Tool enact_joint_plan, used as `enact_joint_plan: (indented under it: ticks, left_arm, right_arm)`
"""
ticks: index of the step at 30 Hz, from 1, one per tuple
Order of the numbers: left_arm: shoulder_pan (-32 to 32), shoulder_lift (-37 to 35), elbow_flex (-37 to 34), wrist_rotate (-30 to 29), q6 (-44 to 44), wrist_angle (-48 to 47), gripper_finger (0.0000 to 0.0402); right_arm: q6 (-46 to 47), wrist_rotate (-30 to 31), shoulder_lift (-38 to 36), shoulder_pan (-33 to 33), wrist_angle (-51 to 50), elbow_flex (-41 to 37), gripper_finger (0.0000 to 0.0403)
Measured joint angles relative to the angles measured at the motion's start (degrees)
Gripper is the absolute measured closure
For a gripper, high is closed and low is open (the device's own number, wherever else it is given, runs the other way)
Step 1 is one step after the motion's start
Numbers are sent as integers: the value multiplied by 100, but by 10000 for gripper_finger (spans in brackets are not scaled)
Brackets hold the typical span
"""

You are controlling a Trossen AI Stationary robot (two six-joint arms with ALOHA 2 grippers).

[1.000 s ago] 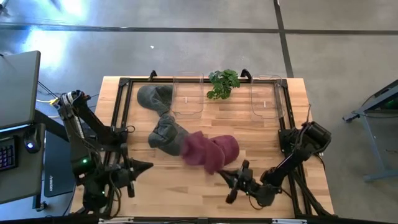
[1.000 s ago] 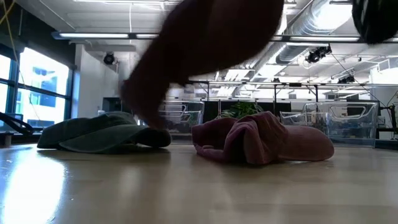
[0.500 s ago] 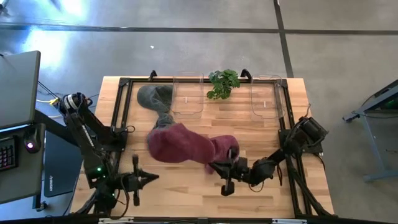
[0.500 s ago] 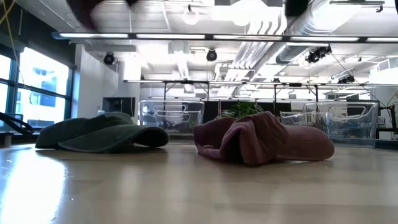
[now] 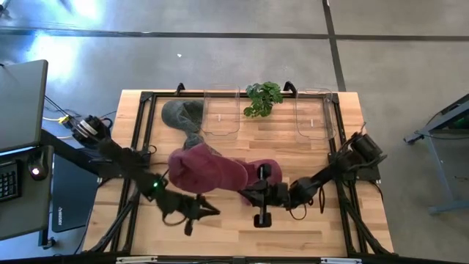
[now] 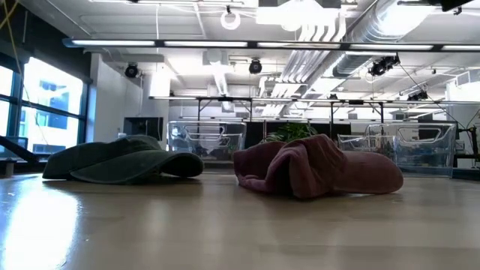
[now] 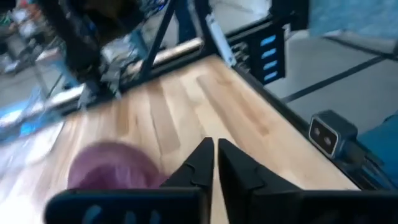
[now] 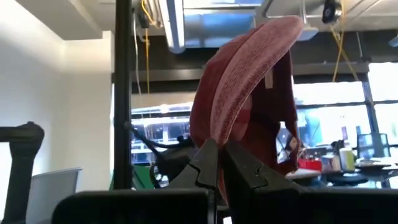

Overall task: Pick & Place hat
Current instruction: Put the left red cap into the left transparent bin

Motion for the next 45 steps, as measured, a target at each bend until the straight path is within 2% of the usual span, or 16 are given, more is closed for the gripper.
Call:
enact_joint_plan:
  ticks: [4, 8, 11, 14, 18, 21, 26, 29, 32, 38, 45]
  left_arm:
    - [508, -119, 2, 625, 446, 74, 327]
    - [1021, -127, 4, 1087, 416, 300, 245]
    - [1392, -124, 4, 1305, 239, 892, 188]
    - [1676, -118, 4, 1855, 230, 1765, 155]
    - [1716, 26, 6, 2731, 548, 3391, 150]
    - [1704, 236, 6, 2899, 606, 4089, 158]
    - [1705, 356, 6, 2519, 578, 4210, 170]
    - [1709, 463, 6, 2145, 530, 3869, 172]
    - [1712, 608, 6, 2010, 435, 3826, 173]
    - [1712, 792, 6, 2287, 546, 5089, 173]
    - [1712, 799, 127, 2559, 601, 5356, 173]
  right_arm:
    - [-442, 149, -252, 179, 7, -67, 400]
    - [-1096, 582, -521, 577, 4, -272, 399]
    - [-1466, 863, -647, 790, 11, -337, 400]
    - [-1750, 898, -660, 903, 8, -345, 400]
    - [-1747, 814, -662, 920, 11, -343, 400]
    - [-1745, 729, -662, 918, 13, -343, 400]
    - [-1725, 532, -662, 914, 13, -343, 399]
    - [-1724, 444, -662, 924, 12, -343, 400]
    - [-1723, 330, -662, 933, 13, -343, 398]
    - [-1664, 202, -662, 901, 12, -339, 399]
    - [-1659, 202, -662, 866, 4, -337, 399]
